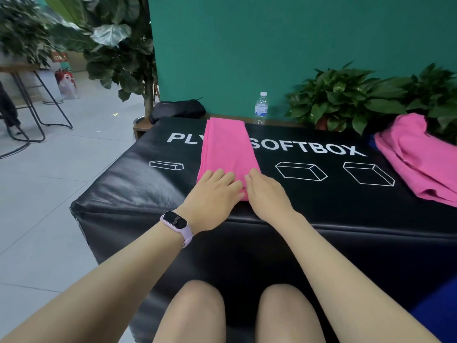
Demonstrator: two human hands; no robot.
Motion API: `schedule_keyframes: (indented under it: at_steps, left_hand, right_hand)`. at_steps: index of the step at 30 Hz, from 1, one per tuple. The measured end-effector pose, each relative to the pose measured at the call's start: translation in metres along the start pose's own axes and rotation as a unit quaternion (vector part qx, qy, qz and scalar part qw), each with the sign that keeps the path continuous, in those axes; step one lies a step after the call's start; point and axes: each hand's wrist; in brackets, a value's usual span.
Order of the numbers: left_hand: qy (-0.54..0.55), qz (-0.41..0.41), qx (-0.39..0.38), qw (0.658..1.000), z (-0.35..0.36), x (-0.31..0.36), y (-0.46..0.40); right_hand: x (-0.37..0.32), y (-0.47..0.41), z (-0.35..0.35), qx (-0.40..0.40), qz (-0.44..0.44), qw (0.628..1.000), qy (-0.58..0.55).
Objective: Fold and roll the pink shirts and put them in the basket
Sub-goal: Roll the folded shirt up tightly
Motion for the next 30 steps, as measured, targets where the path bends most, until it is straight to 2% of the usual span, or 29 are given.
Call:
schedule_keyframes:
  at_steps: [4, 7, 9, 13, 16, 18, 21, 24, 28, 30]
  left_hand:
    - [0.022, -0.037, -0.042, 0.998, 0.007, -0.008, -0.018]
    - [0.027, -0.039, -0.076, 0.996, 0.012, -0.010, -0.025]
    - [0.051, -0.039, -0.069, 0.996, 0.014, -0.011, -0.023]
    - [0.092, -0.049, -0.047, 0.993, 0.014, -0.008, -0.018]
    - [0.132, -0.085, -0.056, 0.986, 0.017, -0.008, -0.024]
    - [0.142, -0.094, -0.072, 0.983, 0.018, -0.008, -0.032]
    - [0.123, -0.066, -0.038, 0.989, 0.012, -0.005, -0.034]
    - [0.087, -0.030, -0.025, 0.995, 0.010, -0.006, -0.030]
    - [0.031, -0.062, -0.058, 0.996, 0.011, 0.000, -0.036]
    - [0.002, -0.073, -0.051, 0.996, 0.001, 0.011, -0.035]
  right_hand:
    - [0.012, 0.013, -0.018, 0.068, -0.077, 0.994, 0.031]
    - [0.013, 0.018, -0.020, 0.067, -0.053, 0.996, -0.022]
    - [0.005, 0.013, -0.012, 0.045, -0.018, 0.998, -0.025]
    - [0.002, 0.003, 0.002, 0.006, 0.040, 0.999, 0.026]
    - [0.007, -0.004, 0.003, -0.023, 0.032, 0.998, 0.055]
    - [0.007, -0.006, 0.003, -0.008, 0.034, 0.996, 0.081]
    - [0.000, -0.002, 0.003, 0.049, 0.003, 0.988, 0.144]
    - [-0.003, 0.008, 0.006, 0.066, -0.062, 0.988, 0.122]
    - [0.000, 0.003, 0.005, 0.017, -0.042, 0.995, 0.084]
    - [-0.001, -0.005, 0.001, -0.012, -0.021, 0.996, 0.082]
Point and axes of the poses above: each hand's wrist, its own y-axis away from the middle knuckle, its own z-axis out of the palm, x = y × z, and after that the axes turned 12 degrees about -z, right-handed
